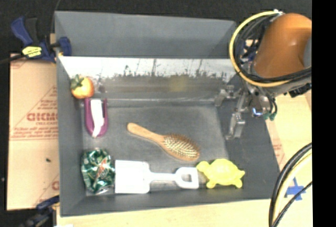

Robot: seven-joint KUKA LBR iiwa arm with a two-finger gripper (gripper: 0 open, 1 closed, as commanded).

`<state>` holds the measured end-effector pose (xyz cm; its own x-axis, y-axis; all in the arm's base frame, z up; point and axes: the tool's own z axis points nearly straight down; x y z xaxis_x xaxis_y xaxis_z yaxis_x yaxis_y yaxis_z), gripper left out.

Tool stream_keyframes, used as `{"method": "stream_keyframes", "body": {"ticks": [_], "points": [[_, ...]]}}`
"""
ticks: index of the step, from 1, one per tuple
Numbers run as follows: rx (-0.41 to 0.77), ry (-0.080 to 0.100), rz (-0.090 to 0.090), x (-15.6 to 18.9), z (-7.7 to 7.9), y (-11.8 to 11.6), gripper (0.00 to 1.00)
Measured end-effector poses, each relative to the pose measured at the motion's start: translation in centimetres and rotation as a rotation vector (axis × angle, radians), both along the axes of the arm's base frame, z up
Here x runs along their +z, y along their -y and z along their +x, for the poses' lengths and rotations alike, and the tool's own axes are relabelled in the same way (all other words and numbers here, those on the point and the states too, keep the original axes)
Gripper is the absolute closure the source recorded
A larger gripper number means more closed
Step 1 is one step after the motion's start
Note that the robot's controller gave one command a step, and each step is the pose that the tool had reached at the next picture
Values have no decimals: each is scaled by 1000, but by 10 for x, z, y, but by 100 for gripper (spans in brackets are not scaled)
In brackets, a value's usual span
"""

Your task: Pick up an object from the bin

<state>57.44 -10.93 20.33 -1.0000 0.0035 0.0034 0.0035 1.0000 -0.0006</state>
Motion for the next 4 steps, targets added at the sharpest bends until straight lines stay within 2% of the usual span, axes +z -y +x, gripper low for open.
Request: {"method": "stream_keyframes", "body": {"ticks": [1,2,3,4], "points": [[4,8,-1,4,2,0,0],[21,9,-2,-134,-90,13,0],[121,27,-4,-41,-34,-60,0],[29,2,-4,-126,-84,5,0]]}}
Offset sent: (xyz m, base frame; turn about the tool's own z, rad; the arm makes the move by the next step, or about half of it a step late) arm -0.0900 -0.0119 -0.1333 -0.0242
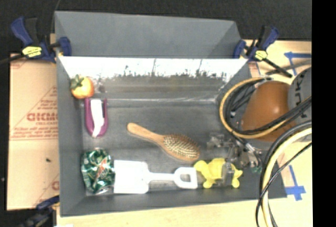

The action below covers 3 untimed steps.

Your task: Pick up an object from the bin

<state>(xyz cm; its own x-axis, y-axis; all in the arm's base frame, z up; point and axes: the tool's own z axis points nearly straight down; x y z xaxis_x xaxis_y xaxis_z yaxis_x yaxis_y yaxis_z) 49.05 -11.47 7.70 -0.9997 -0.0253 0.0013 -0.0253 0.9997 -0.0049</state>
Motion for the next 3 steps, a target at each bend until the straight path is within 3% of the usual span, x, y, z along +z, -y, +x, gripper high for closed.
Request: {"method": "stream_keyframes", "body": {"ticks": [1,2,3], "points": [[228,40,-5,-5,-9,-34,0],[105,7,-1,-5,-10,-23,100],[105,7,-2,-5,-10,-23,100]]}}
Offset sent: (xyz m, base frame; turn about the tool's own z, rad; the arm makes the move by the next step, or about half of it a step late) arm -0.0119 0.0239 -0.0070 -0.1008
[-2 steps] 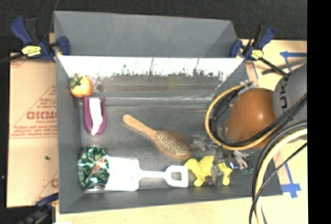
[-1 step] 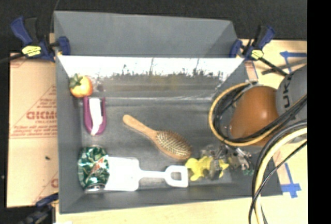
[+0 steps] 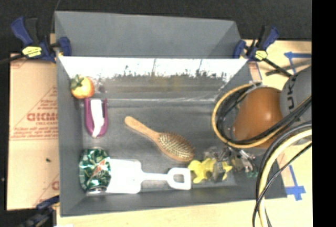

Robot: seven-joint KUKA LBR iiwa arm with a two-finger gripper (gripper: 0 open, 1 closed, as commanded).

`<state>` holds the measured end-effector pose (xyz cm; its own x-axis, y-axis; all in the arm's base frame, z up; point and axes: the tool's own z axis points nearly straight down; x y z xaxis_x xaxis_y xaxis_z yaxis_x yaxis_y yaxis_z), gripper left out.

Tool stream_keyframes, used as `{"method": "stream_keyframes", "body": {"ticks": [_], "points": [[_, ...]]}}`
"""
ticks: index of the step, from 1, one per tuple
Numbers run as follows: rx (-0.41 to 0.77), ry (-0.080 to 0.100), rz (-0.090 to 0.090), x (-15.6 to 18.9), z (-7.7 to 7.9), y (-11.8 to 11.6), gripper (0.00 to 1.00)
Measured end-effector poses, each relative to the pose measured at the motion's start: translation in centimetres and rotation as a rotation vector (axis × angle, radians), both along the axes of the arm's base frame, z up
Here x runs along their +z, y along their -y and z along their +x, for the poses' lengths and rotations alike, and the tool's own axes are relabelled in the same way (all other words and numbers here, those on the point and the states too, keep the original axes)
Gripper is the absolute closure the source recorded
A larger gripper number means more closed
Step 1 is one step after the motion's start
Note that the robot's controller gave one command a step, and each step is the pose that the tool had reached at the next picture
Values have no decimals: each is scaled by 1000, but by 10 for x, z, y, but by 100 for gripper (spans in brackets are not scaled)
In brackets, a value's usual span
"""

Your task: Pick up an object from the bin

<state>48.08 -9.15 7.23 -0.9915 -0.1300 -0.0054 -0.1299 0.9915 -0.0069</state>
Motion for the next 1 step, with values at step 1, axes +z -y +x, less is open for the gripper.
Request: {"method": "stream_keyframes", "body": {"ticks": [1], "points": [[1,1,0,13,-1,0,100]]}}
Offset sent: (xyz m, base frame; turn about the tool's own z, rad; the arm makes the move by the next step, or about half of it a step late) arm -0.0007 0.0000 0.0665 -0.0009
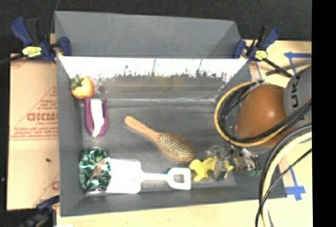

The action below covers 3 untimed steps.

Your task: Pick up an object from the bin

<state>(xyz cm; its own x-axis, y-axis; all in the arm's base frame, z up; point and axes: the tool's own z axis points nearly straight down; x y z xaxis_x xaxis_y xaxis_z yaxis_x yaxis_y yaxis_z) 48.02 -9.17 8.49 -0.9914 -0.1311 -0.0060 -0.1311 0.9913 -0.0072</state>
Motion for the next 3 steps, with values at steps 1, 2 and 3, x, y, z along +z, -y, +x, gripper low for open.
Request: {"method": "stream_keyframes", "body": {"ticks": [1,2,3], "points": [[0,-4,1,33,-1,0,100],[-1,3,-1,62,1,1,100],[-2,2,-1,77,1,1,100]]}}
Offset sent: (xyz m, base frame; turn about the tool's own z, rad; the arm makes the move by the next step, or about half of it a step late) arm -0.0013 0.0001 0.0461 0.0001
